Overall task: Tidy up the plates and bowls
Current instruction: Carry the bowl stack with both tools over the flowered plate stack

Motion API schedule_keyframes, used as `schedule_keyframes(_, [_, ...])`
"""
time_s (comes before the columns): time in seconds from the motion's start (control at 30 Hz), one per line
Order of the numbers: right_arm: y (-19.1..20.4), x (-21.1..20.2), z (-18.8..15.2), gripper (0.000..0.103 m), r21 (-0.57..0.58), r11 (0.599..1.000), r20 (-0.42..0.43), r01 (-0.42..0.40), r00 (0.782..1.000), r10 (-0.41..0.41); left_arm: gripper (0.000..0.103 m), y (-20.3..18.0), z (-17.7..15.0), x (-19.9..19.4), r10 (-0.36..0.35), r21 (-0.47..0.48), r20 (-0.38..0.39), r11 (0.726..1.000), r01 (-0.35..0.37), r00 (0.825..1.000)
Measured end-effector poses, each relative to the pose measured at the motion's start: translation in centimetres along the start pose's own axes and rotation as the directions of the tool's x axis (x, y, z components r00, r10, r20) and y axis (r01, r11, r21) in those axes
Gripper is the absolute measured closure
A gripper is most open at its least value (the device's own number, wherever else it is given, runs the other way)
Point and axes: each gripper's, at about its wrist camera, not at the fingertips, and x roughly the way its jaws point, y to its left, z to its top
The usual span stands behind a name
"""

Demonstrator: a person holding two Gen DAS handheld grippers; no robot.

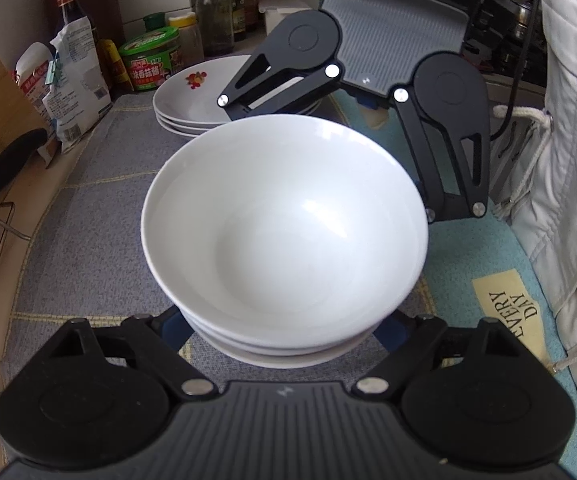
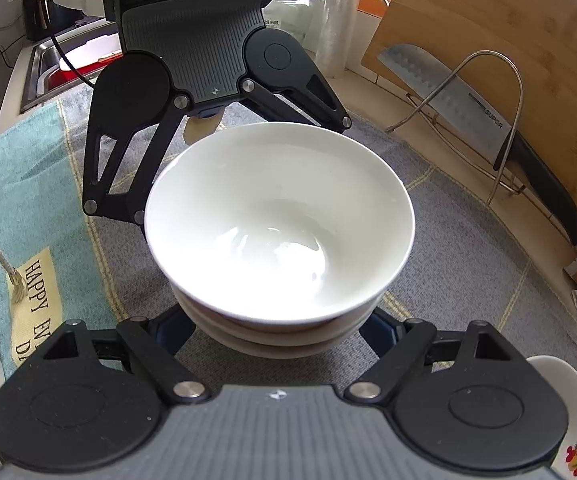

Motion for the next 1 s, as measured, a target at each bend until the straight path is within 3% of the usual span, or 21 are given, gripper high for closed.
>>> schedule_keyframes(1.0, [0.6,-2.1,0.0,0.013,-0.015,1.0,0.009,0.0,1.0,0.0,0.014,-1.1,1.1,-0.8,0.03,0.01,-0.009,1.0,-0.03,1.0])
